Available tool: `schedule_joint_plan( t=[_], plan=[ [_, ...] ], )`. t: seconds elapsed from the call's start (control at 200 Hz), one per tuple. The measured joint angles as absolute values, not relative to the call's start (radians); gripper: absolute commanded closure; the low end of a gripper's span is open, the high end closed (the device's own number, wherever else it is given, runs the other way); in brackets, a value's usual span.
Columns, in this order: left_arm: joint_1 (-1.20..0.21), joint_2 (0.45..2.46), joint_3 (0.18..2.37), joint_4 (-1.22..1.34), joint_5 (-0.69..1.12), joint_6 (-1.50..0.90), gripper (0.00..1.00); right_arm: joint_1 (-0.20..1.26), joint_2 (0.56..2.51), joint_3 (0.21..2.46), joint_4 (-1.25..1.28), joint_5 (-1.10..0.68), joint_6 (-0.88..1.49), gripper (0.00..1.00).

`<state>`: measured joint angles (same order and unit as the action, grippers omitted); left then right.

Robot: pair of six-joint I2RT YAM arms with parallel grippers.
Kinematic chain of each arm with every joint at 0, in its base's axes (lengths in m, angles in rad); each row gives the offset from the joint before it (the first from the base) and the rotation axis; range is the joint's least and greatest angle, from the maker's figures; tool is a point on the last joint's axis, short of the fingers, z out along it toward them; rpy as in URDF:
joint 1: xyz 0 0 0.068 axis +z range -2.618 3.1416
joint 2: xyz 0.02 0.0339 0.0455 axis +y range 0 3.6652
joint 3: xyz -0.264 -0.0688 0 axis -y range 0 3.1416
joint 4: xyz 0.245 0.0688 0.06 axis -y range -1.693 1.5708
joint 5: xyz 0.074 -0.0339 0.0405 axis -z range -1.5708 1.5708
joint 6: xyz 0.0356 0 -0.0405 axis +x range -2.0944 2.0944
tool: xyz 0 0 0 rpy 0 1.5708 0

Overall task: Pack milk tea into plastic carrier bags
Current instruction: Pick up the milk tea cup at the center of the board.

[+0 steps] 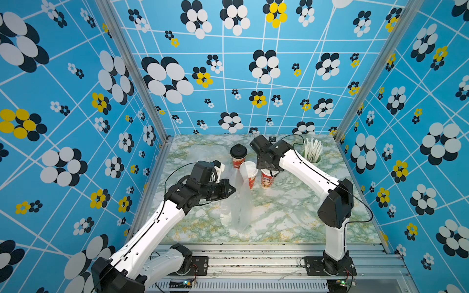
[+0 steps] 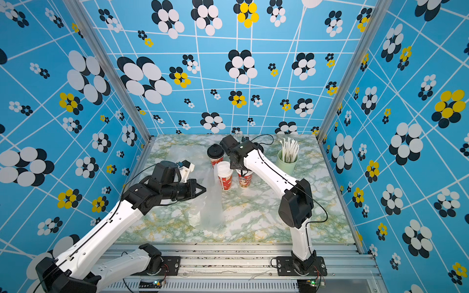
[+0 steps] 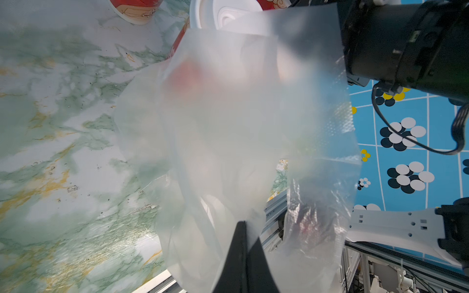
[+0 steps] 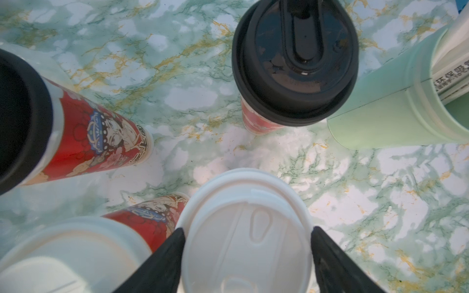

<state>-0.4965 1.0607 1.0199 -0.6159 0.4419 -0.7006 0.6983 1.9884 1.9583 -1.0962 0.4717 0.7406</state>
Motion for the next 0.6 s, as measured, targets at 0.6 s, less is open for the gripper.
schedule_joint_plan(
  t=[0.6],
  plan=[
    [-0.496, 1.056, 1.018, -0.613, 0.442, -0.708, 1.00, 0.698, 1.922, 1.831, -0.973, 0.466, 0.737, 0.23]
  ],
)
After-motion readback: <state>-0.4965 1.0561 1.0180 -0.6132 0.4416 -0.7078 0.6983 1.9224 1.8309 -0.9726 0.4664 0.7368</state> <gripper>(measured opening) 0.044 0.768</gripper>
